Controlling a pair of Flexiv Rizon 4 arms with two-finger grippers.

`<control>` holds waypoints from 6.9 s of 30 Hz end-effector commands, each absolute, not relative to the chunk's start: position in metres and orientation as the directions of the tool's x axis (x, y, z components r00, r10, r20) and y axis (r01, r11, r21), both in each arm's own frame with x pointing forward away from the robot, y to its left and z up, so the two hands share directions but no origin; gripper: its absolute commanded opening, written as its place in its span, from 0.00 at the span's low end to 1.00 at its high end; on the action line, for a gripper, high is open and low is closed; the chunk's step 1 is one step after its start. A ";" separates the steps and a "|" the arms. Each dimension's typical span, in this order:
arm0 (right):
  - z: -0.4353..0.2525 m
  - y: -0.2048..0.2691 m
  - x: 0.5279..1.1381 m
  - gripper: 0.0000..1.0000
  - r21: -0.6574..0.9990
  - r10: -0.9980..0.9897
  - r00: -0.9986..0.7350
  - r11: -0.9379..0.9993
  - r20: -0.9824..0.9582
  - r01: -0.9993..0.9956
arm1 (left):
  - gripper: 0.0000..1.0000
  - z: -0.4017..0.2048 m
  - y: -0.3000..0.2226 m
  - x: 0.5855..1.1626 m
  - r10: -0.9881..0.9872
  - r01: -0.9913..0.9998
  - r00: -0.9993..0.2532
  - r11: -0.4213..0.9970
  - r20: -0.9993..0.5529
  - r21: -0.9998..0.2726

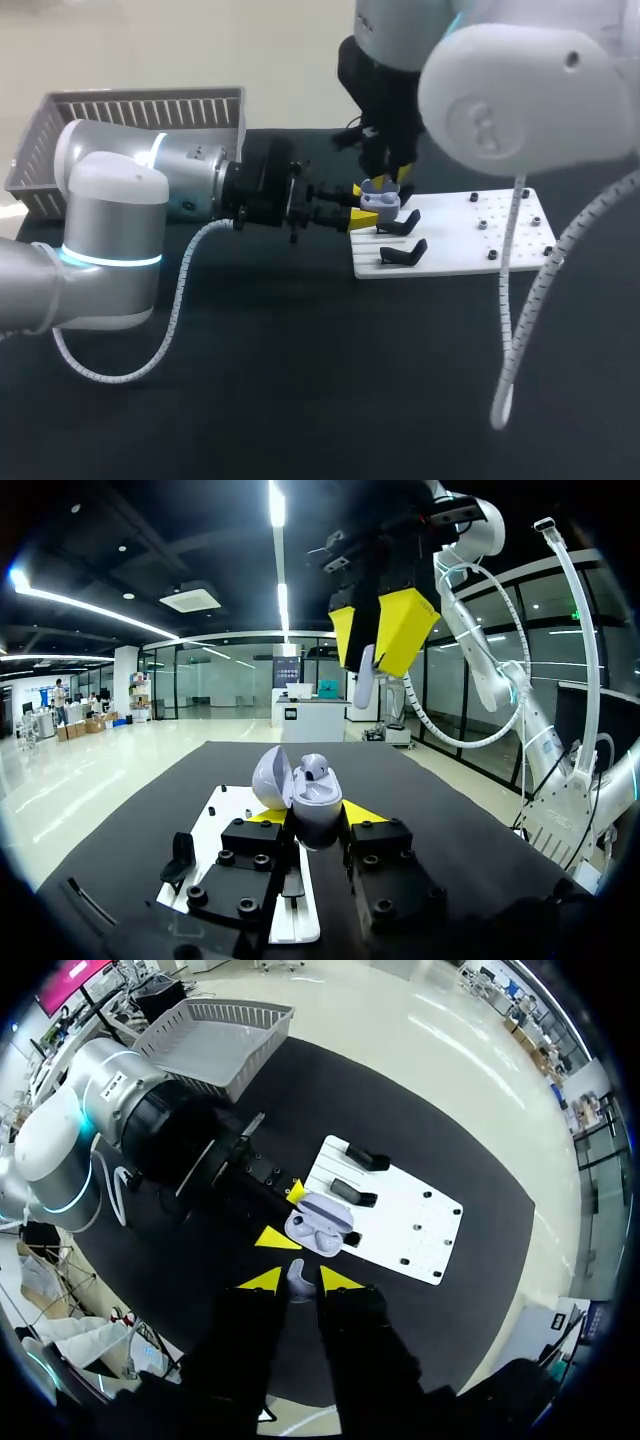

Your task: Pick up each earbud case from the left stands, insert the matching earbuds, close the lid, and place the case in the box.

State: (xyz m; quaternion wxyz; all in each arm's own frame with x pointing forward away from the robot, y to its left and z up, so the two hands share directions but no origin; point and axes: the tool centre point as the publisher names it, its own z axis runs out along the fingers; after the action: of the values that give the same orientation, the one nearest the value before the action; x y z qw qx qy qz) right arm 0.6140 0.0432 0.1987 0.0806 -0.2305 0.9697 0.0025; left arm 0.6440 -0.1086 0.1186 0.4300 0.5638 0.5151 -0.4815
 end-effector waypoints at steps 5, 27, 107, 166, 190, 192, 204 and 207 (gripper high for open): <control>0.186 0.049 0.625 0.00 -0.036 -0.455 -0.881 0.890 -0.132 -0.454 | 0.00 0.117 -0.109 0.644 0.163 0.995 0.008 -0.097 -0.987 -0.008; 0.170 0.052 0.632 0.00 -0.021 -0.441 -0.890 0.897 -0.121 -0.441 | 0.00 0.117 -0.109 0.644 0.163 0.995 0.008 -0.097 -0.987 -0.008; 0.197 0.011 0.679 1.00 -0.084 -0.160 -0.909 0.987 -0.385 -0.138 | 0.00 0.117 -0.109 0.644 0.163 0.995 0.008 -0.097 -0.987 -0.008; 0.217 -0.019 0.644 1.00 -0.011 -0.153 -0.849 0.985 -0.506 -0.171 | 0.00 0.117 -0.109 0.644 0.163 0.995 0.008 -0.097 -0.987 -0.008; 0.274 0.000 0.596 1.00 0.067 -0.404 -0.604 0.792 -0.687 -0.606 | 0.00 0.163 -0.027 0.635 0.156 0.981 -0.017 0.192 -0.988 0.013; 0.274 0.000 0.596 1.00 0.067 -0.404 -0.604 0.792 -0.687 -0.606 | 0.00 0.168 -0.014 0.640 0.172 0.970 -0.012 0.241 -0.985 0.030; 0.274 0.000 0.596 1.00 0.067 -0.404 -0.604 0.792 -0.687 -0.606 | 0.00 0.167 0.081 0.705 0.265 0.862 -0.064 0.501 -0.962 0.080; 0.274 0.000 0.596 1.00 0.067 -0.404 -0.604 0.792 -0.687 -0.606 | 0.00 0.160 0.102 0.728 0.275 0.837 -0.086 0.542 -0.958 0.080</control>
State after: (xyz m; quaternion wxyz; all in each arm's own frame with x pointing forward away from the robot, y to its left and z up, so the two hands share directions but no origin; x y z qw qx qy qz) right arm 0.5978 0.0008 0.2764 0.3317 -0.2894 0.8856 0.1482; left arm 0.7199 0.0940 0.1618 0.5163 0.4401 0.6722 -0.2964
